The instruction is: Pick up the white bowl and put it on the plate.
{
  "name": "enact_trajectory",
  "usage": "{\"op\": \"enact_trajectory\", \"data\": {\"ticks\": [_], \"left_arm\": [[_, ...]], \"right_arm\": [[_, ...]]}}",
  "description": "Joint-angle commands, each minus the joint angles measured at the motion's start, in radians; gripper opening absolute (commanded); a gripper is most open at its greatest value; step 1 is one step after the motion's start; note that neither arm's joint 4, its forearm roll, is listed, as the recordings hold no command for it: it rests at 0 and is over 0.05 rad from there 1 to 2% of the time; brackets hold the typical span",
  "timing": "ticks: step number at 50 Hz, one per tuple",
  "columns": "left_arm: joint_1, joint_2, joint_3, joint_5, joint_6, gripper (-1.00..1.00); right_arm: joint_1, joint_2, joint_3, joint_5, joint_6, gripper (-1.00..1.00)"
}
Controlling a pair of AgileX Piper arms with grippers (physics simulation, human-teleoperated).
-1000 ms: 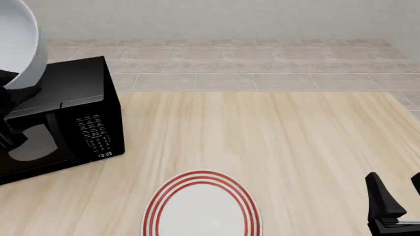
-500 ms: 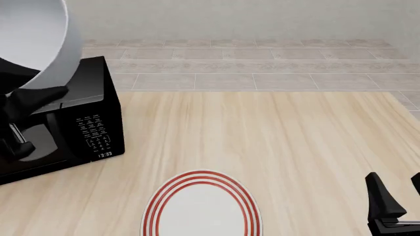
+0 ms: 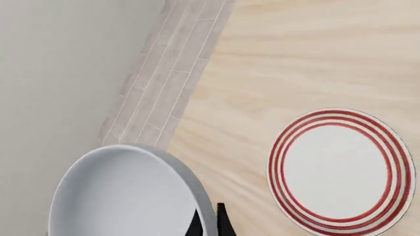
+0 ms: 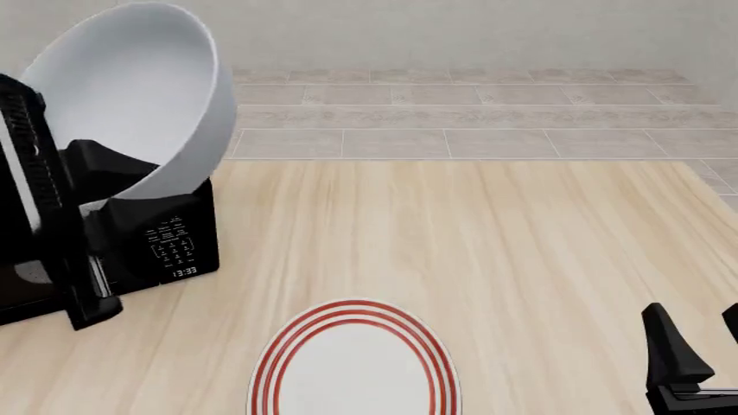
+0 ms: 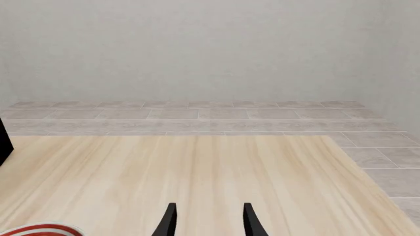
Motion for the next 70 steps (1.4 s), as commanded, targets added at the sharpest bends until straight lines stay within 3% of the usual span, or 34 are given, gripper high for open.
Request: {"op": "enact_trajectory", "data": {"ticks": [1, 16, 30, 43, 70], "left_arm": [[-0.109, 0.025, 0.028, -0.046, -0.026, -1.00], [-0.273, 0.062, 0.081, -0.083, -0.092, -1.00], [-0.340, 0.094, 0.170, -0.138, -0.107, -1.00], [-0.415, 0.147, 0.195, -0.157, -0.129, -1.00], [-0.450, 0.202, 0.301, -0.250, -0.159, -1.00]], "right_arm": [[0.003, 0.000, 0.001, -0.001, 0.000, 1.00], [0.003, 0.000, 0.001, -0.001, 0.000, 1.00], [0.003, 0.000, 0.001, -0.001, 0.000, 1.00], [0.003, 0.000, 0.001, -0.001, 0.000, 1.00], [0.003, 0.000, 0.001, -0.001, 0.000, 1.00]]}}
